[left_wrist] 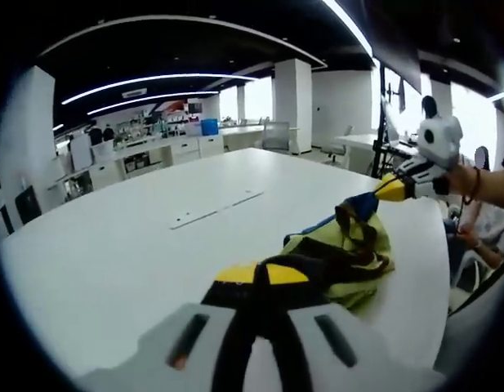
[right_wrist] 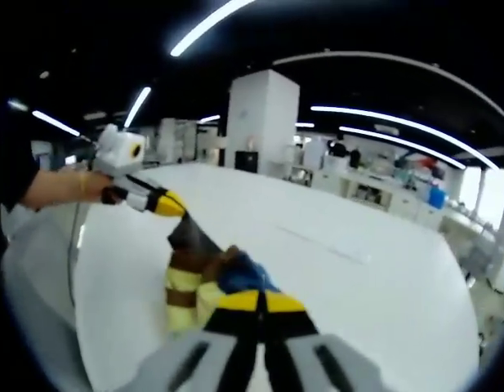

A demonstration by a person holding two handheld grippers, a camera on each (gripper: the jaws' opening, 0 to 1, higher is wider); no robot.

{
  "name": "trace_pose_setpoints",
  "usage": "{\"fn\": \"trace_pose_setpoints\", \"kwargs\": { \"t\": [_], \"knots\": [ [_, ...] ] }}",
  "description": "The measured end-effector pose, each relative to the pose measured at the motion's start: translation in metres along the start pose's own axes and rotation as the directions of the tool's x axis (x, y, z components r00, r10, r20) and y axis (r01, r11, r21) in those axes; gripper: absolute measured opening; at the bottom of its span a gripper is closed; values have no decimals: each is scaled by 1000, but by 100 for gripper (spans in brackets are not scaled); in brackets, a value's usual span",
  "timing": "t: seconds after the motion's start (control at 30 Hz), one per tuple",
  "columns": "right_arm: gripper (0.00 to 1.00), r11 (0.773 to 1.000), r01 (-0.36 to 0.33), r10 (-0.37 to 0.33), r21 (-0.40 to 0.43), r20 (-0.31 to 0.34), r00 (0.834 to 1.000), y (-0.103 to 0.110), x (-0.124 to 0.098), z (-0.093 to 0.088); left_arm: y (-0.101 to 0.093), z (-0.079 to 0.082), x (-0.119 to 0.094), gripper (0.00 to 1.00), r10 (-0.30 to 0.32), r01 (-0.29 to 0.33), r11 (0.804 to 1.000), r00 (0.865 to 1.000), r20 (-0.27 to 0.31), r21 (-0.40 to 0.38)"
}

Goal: Fold the garment on the visible template until the final outline fits inside the template.

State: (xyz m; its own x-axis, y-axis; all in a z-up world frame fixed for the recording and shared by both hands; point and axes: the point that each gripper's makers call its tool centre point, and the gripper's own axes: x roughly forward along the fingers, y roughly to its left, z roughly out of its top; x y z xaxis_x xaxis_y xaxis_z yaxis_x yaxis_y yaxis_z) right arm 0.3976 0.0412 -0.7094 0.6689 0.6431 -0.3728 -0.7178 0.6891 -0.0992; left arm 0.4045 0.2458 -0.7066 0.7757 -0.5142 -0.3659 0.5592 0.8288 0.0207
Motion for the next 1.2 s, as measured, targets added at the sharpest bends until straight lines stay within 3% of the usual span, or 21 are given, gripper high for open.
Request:
{"fn": "trace_pose_setpoints", "kwargs": {
  "t": [0.37, 0.6, 0.73, 0.83, 0.97, 1.03, 1.13, 1.2],
  "knots": [
    [0, 993, 96, -94, -65, 29, 995, -43, 5, 30, 43, 17, -21, 0, 118, -112, 990, 990, 76, -84],
    [0, 981, 134, -134, -143, 14, 991, -69, 23, 44, 77, 17, -25, 0, 203, -193, 974, 975, 88, -115],
    [0, 980, 152, -152, -127, 14, 988, -83, 35, 47, 88, 20, -24, 0, 249, -234, 962, 963, 107, -141],
    [0, 982, 167, -165, -88, 22, 986, -95, 47, 48, 104, 20, -25, 0, 306, -291, 947, 946, 107, -138],
    [0, 984, 179, -180, 20, 17, 984, -116, 68, 45, 124, 11, -22, 0, 349, -316, 917, 931, 108, -242],
    [0, 980, 189, -190, 56, 6, 982, -126, 80, 40, 137, 3, -21, 0, 383, -352, 903, 919, 92, -246],
    [0, 976, 210, -209, 55, -17, 978, -138, 95, 34, 153, -7, -17, 0, 417, -386, 885, 906, 75, -259],
    [0, 975, 210, -209, 73, -9, 978, -145, 104, 33, 157, -11, -11, 0, 415, -360, 865, 905, 94, -350]
  ]
}}
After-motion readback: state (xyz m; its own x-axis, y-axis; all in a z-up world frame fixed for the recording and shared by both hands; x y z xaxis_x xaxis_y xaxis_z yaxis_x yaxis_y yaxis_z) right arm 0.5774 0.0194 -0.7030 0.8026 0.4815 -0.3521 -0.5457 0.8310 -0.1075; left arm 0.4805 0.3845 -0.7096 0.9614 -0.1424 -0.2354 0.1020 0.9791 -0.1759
